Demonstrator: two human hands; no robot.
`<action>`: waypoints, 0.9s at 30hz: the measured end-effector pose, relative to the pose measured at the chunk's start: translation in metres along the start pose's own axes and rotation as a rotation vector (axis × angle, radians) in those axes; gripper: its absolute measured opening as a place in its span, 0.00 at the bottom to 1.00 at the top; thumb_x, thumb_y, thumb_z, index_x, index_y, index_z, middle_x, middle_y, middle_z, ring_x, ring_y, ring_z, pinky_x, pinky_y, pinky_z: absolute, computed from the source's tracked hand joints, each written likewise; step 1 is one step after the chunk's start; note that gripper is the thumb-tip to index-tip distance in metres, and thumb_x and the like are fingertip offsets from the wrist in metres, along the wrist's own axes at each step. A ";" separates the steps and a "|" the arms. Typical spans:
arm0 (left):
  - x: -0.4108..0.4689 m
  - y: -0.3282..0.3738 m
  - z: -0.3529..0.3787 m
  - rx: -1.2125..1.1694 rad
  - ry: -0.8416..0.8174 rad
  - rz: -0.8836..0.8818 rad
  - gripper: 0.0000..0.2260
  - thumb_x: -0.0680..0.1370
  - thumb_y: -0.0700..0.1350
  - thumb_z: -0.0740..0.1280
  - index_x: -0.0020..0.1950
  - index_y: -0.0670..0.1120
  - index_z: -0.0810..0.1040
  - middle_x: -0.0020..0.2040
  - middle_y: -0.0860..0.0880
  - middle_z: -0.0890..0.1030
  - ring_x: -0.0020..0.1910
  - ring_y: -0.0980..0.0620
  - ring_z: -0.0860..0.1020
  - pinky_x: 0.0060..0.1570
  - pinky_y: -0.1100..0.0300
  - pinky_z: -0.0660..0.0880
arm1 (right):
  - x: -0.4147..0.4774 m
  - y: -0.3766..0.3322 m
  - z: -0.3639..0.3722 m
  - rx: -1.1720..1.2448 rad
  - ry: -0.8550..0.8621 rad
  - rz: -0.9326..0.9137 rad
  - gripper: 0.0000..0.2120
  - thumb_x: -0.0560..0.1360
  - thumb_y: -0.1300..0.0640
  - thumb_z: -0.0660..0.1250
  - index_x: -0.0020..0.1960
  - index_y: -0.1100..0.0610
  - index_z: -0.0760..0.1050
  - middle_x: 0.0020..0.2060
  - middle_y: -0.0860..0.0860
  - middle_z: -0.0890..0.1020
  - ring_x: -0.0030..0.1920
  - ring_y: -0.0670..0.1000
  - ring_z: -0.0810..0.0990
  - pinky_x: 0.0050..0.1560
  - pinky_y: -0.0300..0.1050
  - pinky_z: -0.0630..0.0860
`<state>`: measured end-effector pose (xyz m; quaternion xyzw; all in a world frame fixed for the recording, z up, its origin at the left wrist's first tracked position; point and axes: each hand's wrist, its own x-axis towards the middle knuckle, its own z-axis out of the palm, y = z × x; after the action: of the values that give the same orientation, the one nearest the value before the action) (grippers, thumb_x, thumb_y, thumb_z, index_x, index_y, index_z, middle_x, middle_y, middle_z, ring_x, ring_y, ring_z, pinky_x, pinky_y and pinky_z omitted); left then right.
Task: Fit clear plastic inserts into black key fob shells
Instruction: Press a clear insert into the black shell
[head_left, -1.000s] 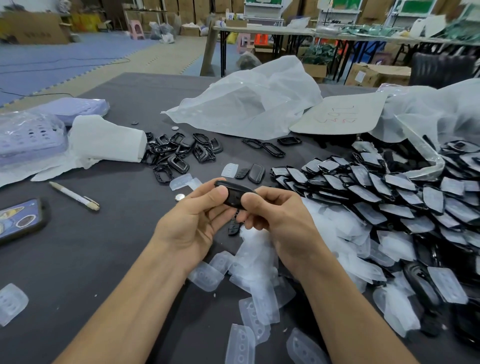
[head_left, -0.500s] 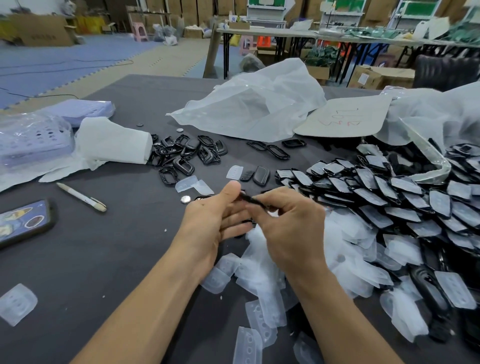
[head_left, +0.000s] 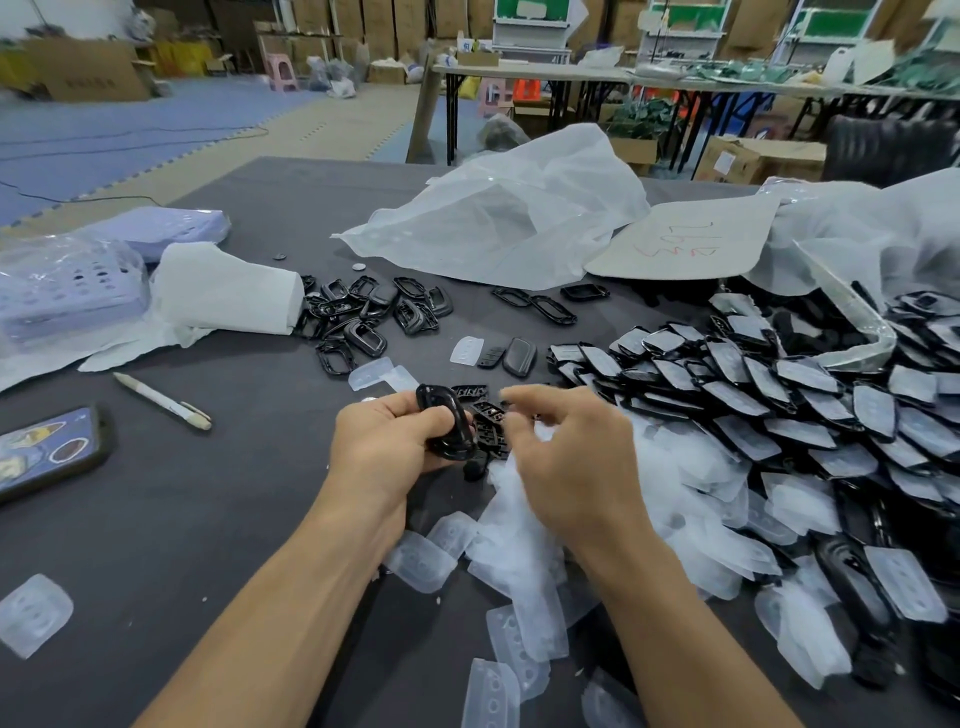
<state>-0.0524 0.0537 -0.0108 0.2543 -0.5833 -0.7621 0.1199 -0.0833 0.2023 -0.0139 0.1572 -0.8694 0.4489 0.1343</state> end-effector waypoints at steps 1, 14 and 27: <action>0.000 0.000 0.000 0.010 0.000 0.010 0.09 0.78 0.28 0.68 0.43 0.38 0.84 0.38 0.41 0.87 0.33 0.49 0.86 0.29 0.61 0.80 | 0.003 0.004 -0.004 -0.093 0.043 0.034 0.12 0.77 0.57 0.71 0.58 0.46 0.86 0.45 0.47 0.83 0.52 0.49 0.79 0.61 0.48 0.75; 0.003 0.000 -0.003 0.030 -0.005 0.062 0.09 0.80 0.30 0.67 0.47 0.41 0.83 0.33 0.50 0.86 0.31 0.54 0.85 0.28 0.64 0.78 | 0.016 0.020 -0.020 -0.454 -0.204 0.099 0.06 0.76 0.46 0.70 0.40 0.41 0.80 0.46 0.41 0.77 0.55 0.47 0.71 0.56 0.44 0.55; 0.002 -0.005 0.000 0.060 -0.063 0.075 0.09 0.79 0.29 0.68 0.47 0.41 0.85 0.40 0.43 0.88 0.35 0.50 0.86 0.33 0.61 0.81 | 0.017 0.017 -0.022 -0.386 -0.255 0.112 0.05 0.73 0.41 0.72 0.43 0.40 0.79 0.48 0.38 0.76 0.56 0.45 0.72 0.54 0.44 0.52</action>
<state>-0.0537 0.0543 -0.0159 0.2118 -0.6184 -0.7468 0.1223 -0.1035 0.2277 -0.0077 0.1357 -0.9563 0.2577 0.0260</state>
